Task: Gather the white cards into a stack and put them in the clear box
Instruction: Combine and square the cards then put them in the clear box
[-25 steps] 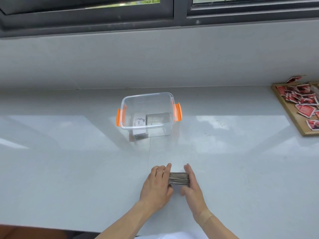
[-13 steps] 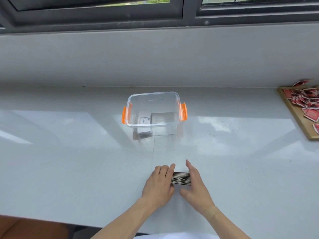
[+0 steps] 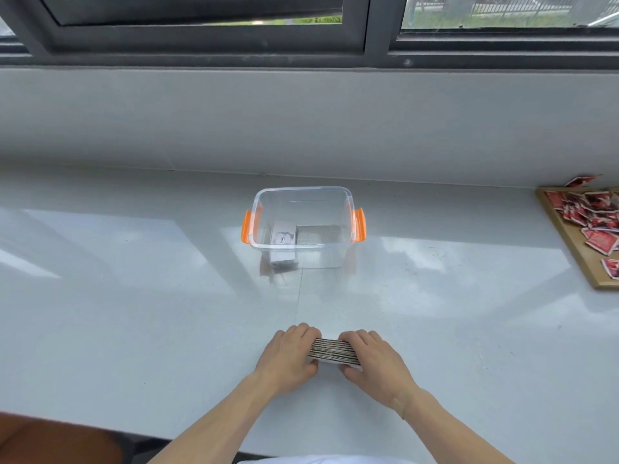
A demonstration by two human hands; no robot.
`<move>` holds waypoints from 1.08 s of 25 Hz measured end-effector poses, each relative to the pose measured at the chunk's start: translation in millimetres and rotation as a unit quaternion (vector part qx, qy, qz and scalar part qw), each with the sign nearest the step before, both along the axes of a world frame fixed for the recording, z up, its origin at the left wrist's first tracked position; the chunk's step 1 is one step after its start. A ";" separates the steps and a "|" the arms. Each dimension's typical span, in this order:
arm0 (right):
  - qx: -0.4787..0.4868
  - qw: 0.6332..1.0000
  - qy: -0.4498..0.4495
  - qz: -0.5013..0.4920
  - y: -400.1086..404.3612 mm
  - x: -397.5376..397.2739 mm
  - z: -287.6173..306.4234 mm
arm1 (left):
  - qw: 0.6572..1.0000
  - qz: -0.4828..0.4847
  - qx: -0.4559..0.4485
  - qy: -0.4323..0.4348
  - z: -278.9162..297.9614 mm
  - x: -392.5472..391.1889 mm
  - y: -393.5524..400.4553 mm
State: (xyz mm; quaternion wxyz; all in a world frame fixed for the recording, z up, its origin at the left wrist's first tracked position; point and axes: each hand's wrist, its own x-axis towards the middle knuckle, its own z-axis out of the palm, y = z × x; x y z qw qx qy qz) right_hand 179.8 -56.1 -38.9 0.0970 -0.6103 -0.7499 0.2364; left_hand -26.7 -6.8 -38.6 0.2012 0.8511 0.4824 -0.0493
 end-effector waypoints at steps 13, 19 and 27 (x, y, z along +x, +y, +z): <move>0.003 0.999 -0.033 -0.019 -1.9 -12.1 -2.1 | 0.997 0.067 0.014 -0.034 -2.4 -1.1 -14.6; -0.021 0.999 -0.049 -0.010 -9.6 -11.0 -4.3 | 0.997 0.066 0.011 -0.025 -8.2 -0.7 -27.6; -0.009 0.999 -0.035 -0.028 -6.7 -8.5 -4.9 | 0.995 0.078 0.018 -0.057 -7.9 -0.1 -24.0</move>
